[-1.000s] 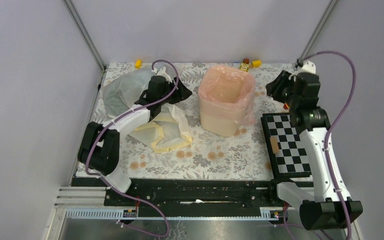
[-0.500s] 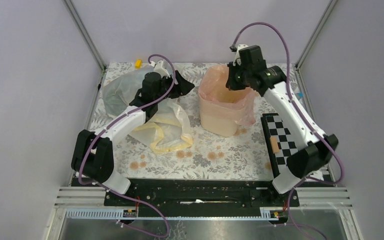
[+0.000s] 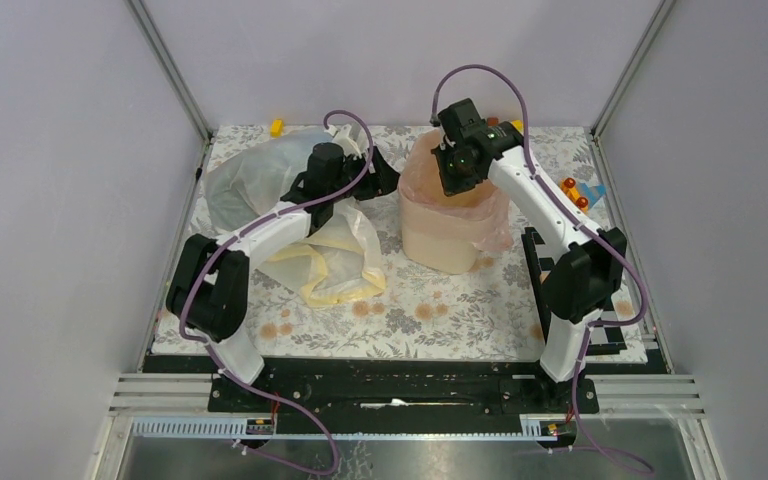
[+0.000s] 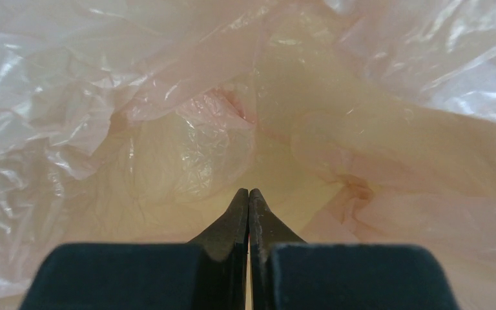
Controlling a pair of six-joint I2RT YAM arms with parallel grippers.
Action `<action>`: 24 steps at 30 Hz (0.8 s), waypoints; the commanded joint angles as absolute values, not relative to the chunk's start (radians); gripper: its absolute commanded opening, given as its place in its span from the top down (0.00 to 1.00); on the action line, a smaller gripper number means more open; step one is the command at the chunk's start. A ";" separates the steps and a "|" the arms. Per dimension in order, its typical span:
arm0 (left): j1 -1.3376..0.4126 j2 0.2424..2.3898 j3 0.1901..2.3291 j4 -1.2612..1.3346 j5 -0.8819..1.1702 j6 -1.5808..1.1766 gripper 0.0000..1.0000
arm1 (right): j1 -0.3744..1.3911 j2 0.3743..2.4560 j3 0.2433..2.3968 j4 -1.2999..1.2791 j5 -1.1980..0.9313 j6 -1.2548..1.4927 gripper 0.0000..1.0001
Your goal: Put the trash bags into the trash bin
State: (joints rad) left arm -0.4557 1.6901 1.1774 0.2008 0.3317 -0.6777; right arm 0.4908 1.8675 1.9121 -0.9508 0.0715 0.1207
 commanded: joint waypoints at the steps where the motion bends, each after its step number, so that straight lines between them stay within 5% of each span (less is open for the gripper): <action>1: -0.469 1.715 1.237 0.240 0.376 -0.668 0.30 | 0.500 1.873 1.871 -0.931 0.112 0.087 1.00; 24: -0.505 1.795 1.273 0.232 0.390 -0.677 0.30 | 0.499 1.872 1.525 -0.719 0.064 0.074 1.00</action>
State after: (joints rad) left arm -0.4767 1.7699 1.2217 0.1932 0.3527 -0.6785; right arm 0.4927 1.8748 1.5509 -0.7666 0.0853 0.0715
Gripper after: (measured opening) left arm 0.706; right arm 0.012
